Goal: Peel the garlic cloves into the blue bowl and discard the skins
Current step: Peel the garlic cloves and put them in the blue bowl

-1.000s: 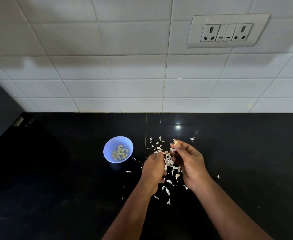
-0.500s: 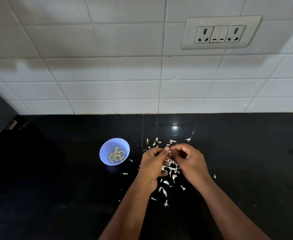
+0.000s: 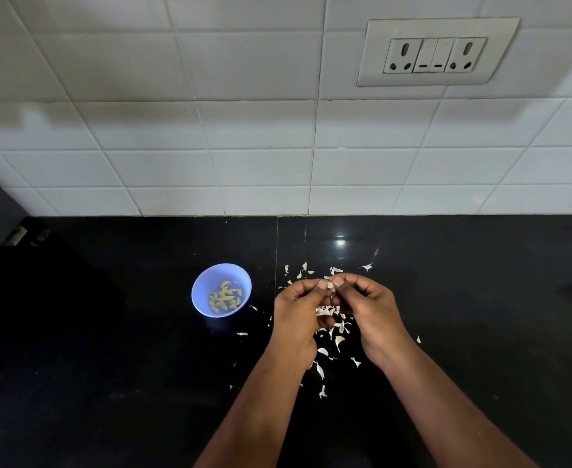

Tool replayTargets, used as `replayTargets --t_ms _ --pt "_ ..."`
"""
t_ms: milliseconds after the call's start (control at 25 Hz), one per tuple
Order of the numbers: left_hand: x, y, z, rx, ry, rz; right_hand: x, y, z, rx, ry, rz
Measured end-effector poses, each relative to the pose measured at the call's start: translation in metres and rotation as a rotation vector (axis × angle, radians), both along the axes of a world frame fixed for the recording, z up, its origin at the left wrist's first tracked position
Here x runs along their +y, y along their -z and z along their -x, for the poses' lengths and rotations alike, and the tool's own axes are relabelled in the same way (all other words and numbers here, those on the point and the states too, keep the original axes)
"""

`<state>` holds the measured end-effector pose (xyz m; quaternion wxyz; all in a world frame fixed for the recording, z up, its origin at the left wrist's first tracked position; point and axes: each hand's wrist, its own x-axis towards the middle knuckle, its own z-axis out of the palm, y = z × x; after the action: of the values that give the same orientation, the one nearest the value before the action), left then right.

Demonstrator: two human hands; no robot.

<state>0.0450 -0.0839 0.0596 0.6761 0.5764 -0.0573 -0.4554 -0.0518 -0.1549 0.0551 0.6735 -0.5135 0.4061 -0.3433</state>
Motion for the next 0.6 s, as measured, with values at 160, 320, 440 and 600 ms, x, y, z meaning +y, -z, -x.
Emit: replayTargets --t_ms 160,320,440,600 --pt "-0.003 0.000 -0.003 0.175 -0.025 -0.010 0.003 0.004 -0.003 -0.043 -0.039 0.006" --pt "-0.002 -0.001 -0.008 0.387 0.032 -0.019 0.005 0.009 -0.002 -0.050 -0.049 0.058" --pt "-0.003 -0.001 -0.007 0.444 0.020 -0.001 0.007 0.012 -0.005 -0.070 -0.002 0.108" --pt "-0.005 0.006 0.001 0.251 -0.082 0.041 0.011 0.011 -0.010 -0.109 0.073 0.037"
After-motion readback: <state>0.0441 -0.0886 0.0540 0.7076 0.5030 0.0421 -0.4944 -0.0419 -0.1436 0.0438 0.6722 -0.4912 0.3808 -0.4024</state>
